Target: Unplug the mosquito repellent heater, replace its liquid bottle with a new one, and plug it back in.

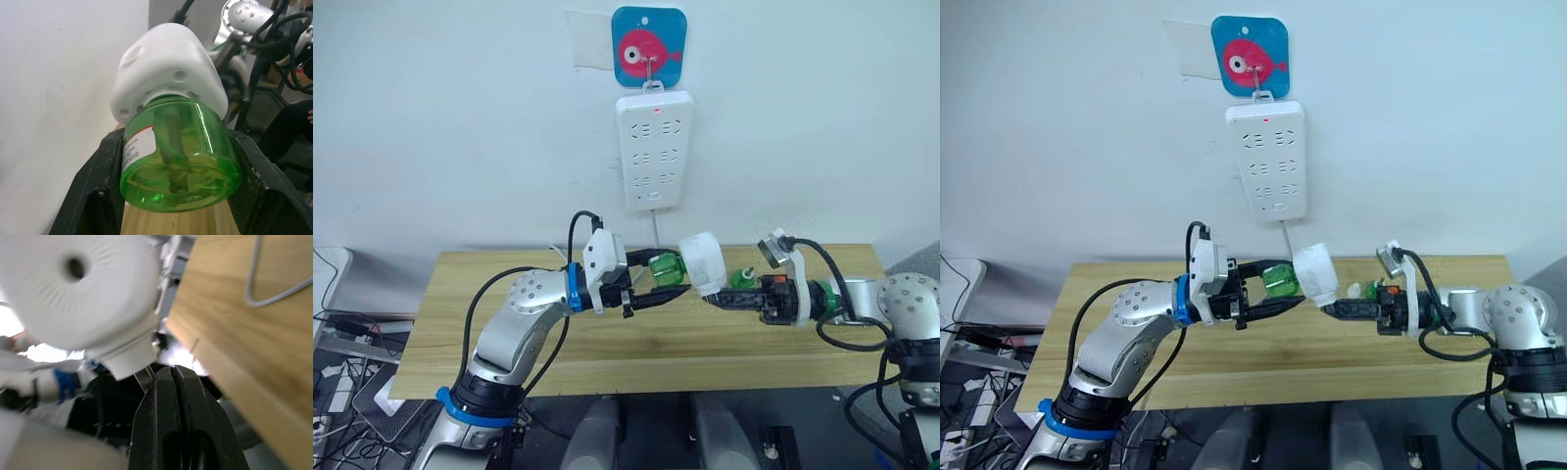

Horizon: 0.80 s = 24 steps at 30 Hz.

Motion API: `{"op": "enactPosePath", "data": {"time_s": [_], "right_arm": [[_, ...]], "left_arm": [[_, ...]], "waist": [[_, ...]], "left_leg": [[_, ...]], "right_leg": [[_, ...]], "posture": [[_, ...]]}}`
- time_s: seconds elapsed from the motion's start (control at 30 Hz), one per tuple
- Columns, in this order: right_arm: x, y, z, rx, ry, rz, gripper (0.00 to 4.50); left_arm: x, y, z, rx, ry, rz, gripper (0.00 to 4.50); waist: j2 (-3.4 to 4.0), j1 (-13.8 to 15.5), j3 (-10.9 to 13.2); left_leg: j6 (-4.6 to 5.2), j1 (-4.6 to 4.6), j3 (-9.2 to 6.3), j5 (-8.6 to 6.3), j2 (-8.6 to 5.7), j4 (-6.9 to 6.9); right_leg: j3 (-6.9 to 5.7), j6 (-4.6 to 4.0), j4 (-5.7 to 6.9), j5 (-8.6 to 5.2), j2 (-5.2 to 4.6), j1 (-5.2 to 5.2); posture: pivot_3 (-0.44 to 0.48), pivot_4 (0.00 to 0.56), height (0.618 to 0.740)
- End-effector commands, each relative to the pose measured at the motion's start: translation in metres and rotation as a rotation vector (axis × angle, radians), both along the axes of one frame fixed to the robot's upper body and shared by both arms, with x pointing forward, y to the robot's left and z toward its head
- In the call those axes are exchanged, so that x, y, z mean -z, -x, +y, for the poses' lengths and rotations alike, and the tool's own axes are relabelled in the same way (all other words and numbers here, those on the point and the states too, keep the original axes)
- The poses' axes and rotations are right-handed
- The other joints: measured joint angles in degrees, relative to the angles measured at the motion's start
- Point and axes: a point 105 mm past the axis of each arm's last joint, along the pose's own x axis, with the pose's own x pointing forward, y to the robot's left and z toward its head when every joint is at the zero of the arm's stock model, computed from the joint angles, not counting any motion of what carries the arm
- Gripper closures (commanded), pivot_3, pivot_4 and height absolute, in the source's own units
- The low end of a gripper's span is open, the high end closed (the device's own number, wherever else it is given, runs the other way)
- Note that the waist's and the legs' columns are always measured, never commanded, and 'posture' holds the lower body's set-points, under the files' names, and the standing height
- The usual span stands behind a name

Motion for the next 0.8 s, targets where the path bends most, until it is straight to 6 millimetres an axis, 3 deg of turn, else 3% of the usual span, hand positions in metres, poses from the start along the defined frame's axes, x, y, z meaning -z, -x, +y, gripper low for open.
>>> {"op": "enactPosePath", "data": {"time_s": [0.03, 0.23, 0.47, 0.8], "right_arm": [[-0.025, 0.011, 0.005, -0.058, -0.083, -0.051, 4.43], [-0.056, 0.016, 0.016, -0.098, -0.157, -0.101, 4.43], [-0.078, -0.003, 0.028, -0.018, -0.177, -0.156, 4.43], [-0.058, -0.059, 0.03, 0.149, 0.024, -0.278, 4.43]], "left_arm": [[-0.005, 0.002, 0.0, -0.002, 0.01, -0.039, 2.21], [0.002, 0.002, 0.0, 0.011, -0.029, -0.048, 2.21], [0.006, 0.004, -0.002, 0.038, -0.049, -0.043, 2.21], [0.011, 0.016, -0.004, 0.094, -0.075, -0.026, 2.21]], "waist": [[0.0, 0.0, 0.0], [0.0, -0.2, 0.0], [-0.01, -1.0, 0.0], [-0.01, -1.1, 0.0]], "left_leg": [[0.0, 0.01, 0.01, 0.0, 0.02, 0.0], [-0.01, 0.04, 0.03, 0.01, 0.02, 0.08], [0.0, 0.03, 0.05, 0.01, 0.03, 0.09], [0.0, 0.03, 0.15, 0.01, 0.04, 0.1]], "right_leg": [[0.0, -0.01, 0.02, 0.02, 0.01, 0.0], [0.0, -0.01, 0.17, 0.06, 0.02, 0.02], [0.0, -0.01, 0.2, 0.06, 0.02, 0.01], [0.09, -0.01, 0.38, 0.06, 0.04, -0.14]], "posture": [[-0.016, 0.217, 0.74], [-0.032, 0.215, 0.74], [-0.039, 0.217, 0.74], [-0.034, 0.221, 0.74]]}}
